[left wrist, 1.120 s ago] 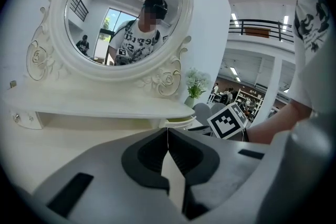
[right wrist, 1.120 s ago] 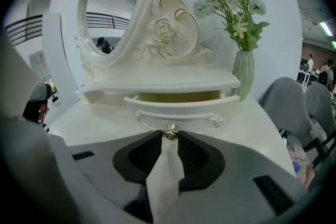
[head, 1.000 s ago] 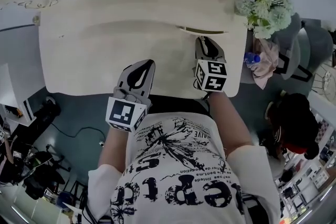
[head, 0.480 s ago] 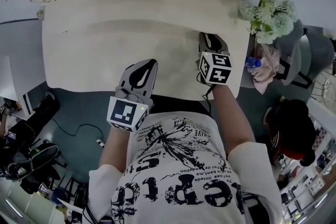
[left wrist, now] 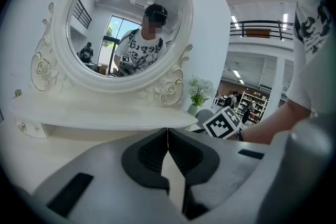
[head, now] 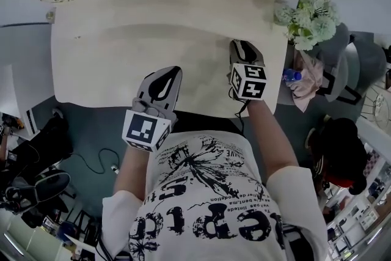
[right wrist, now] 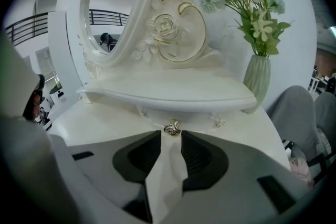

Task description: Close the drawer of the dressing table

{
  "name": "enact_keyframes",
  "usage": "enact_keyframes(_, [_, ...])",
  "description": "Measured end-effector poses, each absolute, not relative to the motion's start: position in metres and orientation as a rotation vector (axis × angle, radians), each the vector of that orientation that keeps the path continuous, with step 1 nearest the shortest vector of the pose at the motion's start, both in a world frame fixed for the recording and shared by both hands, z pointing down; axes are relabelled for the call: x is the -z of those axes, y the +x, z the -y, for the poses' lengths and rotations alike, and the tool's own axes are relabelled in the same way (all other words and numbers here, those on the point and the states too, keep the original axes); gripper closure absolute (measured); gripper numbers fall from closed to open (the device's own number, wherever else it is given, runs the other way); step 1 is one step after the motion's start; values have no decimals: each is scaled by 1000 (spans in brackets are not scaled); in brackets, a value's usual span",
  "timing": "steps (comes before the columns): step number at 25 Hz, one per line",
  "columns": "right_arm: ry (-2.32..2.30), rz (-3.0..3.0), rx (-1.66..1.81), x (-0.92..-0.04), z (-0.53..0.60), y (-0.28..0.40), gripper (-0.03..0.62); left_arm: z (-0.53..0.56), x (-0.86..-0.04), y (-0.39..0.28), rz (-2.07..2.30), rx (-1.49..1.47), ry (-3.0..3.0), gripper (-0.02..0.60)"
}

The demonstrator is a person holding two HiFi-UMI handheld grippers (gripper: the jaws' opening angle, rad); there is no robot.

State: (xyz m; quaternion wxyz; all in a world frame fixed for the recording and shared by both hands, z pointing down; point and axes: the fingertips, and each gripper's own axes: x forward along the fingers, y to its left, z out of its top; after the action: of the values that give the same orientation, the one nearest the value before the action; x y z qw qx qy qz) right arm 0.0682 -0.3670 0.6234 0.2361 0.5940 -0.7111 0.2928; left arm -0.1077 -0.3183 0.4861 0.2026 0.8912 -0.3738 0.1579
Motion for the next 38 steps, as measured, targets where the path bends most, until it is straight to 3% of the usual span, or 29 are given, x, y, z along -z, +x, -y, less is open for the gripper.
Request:
enact_keyframes(7, [1664,2009,-654,-581,338,60,489,326,-462,-112,1074,-431,2545,561])
enact_keyframes(10, [1682,2094,-589,-543,335,57,553,328,-448,-113,1085,-434,2589,561])
enact_keyframes(13, [1706,2160,-525,-506,331,53,565,327,-431,-112,1093,-407,2621,561])
enact_keyframes(27, [1882,2397,-225,-355,308,53,577,330,-345,-89,1058,-256,2850,561])
enact_keyframes(38, [1845,2433,-143,-338,301,49,577,331,-327,-81,1063,-198,2876,561])
